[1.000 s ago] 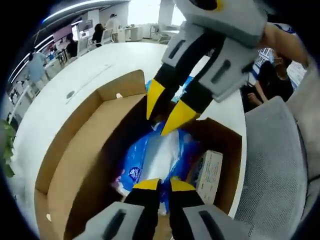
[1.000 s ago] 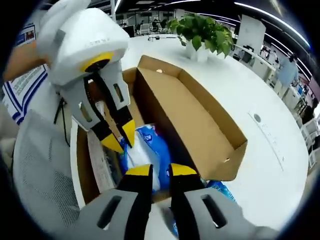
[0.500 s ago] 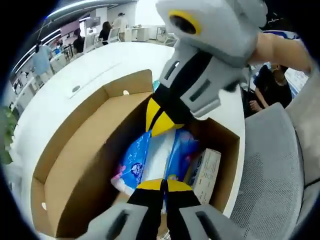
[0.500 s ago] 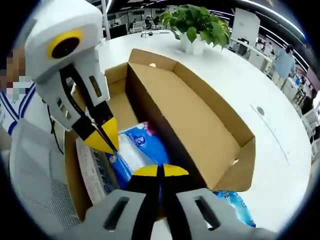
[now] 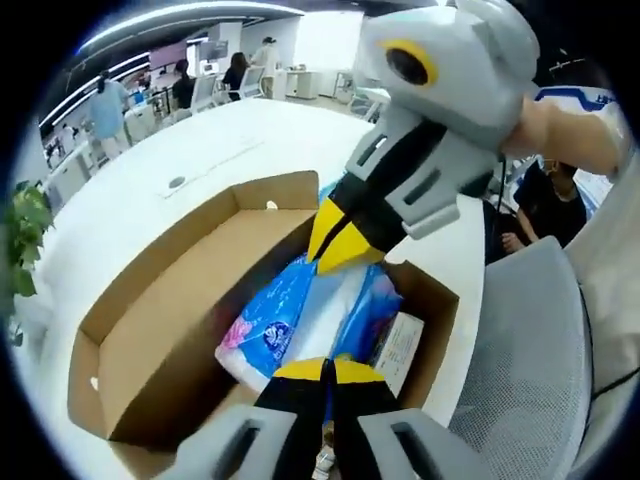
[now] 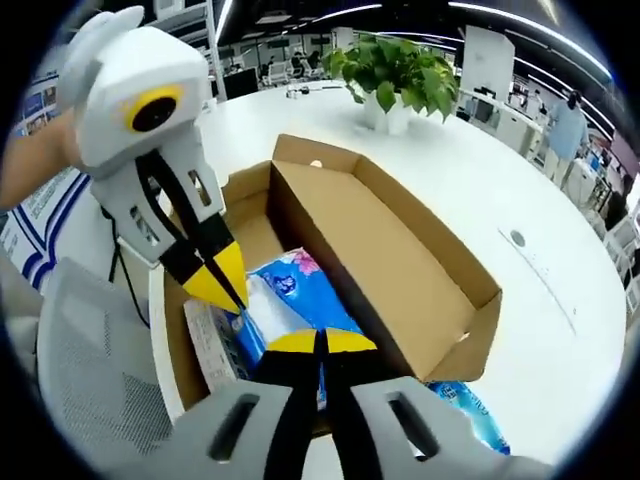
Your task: Operate the shoe box by opening the lid, removing the specified soft item, and placing it in the target area until the item is outside and the box remains undamaged.
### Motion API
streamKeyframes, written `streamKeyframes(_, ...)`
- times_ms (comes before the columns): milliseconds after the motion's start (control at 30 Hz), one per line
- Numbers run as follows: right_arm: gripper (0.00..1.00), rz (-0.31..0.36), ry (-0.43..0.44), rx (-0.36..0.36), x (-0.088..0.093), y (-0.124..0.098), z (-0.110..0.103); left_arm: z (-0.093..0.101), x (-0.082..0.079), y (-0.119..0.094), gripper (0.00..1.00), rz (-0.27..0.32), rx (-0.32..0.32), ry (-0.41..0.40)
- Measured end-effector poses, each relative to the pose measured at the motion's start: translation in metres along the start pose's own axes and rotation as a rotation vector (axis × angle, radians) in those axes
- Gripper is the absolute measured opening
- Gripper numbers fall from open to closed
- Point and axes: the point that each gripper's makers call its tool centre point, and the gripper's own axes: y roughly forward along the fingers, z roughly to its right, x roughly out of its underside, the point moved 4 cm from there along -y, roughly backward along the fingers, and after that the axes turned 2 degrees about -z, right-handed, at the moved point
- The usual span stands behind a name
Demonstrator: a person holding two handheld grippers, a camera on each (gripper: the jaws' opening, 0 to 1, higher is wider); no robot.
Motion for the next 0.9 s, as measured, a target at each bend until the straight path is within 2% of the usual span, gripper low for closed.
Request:
streamKeyframes(300,0.00,0.063,-0.034,-0.006,-0.021,-0.026,-0.009,0.008,-0.013,-0.030,0.00,0.044,-0.031,0.020)
streamKeyframes(533,0.00,0.106,-0.054,-0.016,-0.033,-0.052,-0.013,0.021,-0.030,-0.051,0.00,0.070,-0.034,0.055)
streamKeyframes(733,0.00,0.122,-0.071,-0.011,-0.032,-0.071,-0.013,0.035,-0.046,-0.057,0.00,0.072,-0.022,0.088)
streamKeyframes(900,0.00,0.112,-0.085,-0.007,-0.023,-0.085,-0.009,0.043,-0.059,-0.054,0.00,0.074,-0.006,0.113)
